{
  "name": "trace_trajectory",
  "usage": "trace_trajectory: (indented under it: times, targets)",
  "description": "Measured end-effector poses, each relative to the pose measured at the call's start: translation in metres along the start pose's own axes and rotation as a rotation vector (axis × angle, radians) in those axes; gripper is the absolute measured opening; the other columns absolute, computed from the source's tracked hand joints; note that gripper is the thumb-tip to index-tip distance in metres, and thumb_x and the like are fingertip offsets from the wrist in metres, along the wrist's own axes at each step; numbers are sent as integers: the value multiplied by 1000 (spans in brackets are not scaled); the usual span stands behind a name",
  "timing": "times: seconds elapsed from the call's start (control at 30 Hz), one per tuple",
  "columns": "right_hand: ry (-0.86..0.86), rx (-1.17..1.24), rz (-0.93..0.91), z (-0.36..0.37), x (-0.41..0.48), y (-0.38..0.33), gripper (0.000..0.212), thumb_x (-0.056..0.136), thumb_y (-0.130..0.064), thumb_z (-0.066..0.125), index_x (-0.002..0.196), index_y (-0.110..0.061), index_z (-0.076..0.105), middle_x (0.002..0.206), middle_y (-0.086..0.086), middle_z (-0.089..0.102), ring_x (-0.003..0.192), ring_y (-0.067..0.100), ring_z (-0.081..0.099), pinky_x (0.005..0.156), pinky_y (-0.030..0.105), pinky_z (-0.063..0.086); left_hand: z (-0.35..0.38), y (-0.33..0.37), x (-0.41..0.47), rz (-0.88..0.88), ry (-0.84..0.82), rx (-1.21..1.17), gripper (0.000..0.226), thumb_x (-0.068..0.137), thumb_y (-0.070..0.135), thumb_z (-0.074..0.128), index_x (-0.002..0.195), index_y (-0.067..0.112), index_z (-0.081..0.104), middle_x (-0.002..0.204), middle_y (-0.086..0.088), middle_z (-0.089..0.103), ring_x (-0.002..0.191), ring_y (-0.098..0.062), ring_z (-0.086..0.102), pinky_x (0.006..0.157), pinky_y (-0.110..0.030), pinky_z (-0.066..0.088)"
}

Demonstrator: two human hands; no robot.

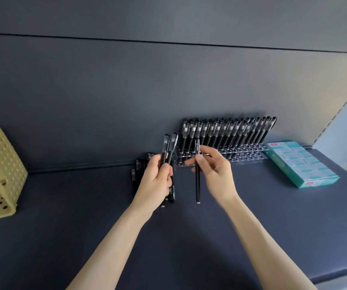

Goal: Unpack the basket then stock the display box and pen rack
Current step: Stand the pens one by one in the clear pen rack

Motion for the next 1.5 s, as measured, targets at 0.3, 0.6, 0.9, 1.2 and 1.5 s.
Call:
trace_trajectory:
  times: [0.3, 0.6, 0.9, 1.2, 1.5]
  targets:
    - [-2, 154, -20, -129, 19, -2, 39, 92, 5, 51, 122, -19, 45, 97, 7, 56, 74, 24, 71, 68, 29, 57, 140, -18, 4, -68, -4, -40, 28, 84, 31, 69, 78, 7, 56, 46, 10, 29, 38, -10, 23, 36, -17, 18]
    - [-43, 25, -58, -207, 52, 4, 31, 91, -7, 58, 114, -26, 52, 80, 2, 60, 73, 17, 67, 72, 40, 57, 213, -30, 13, -59, 116, 119, 28, 82, 27, 72, 72, 3, 60, 42, 15, 37, 38, -4, 30, 40, -13, 24]
    - [135, -99, -229, -226, 101, -15, 30, 86, -7, 61, 100, -32, 55, 82, -7, 63, 73, 21, 66, 74, 37, 56, 206, -34, 40, 42, 267, 182, 36, 97, 37, 48, 94, 2, 50, 58, 4, 31, 52, -14, 28, 47, -27, 27]
    - [132, -244, -392, -204, 115, -15, 26, 87, -5, 61, 111, -15, 58, 83, -12, 60, 71, 11, 59, 71, 14, 46, 198, -42, 41, 159, 391, 115, 34, 100, 29, 43, 93, -3, 53, 48, 13, 25, 47, -10, 22, 43, -20, 23]
    - [73, -436, -443, -184, 112, 0, 27, 85, -8, 64, 111, -14, 63, 82, 0, 61, 71, 18, 57, 72, 39, 52, 194, -48, 42, 135, 393, 58, 26, 100, 31, 44, 92, 14, 61, 52, 11, 26, 50, -11, 24, 44, -21, 25]
Point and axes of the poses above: each hand's wrist, its own x-axis towards the middle knuckle, its own z-axis out of the palm, y = z × x, the point moved 8 cm from there along x, towards the middle knuckle
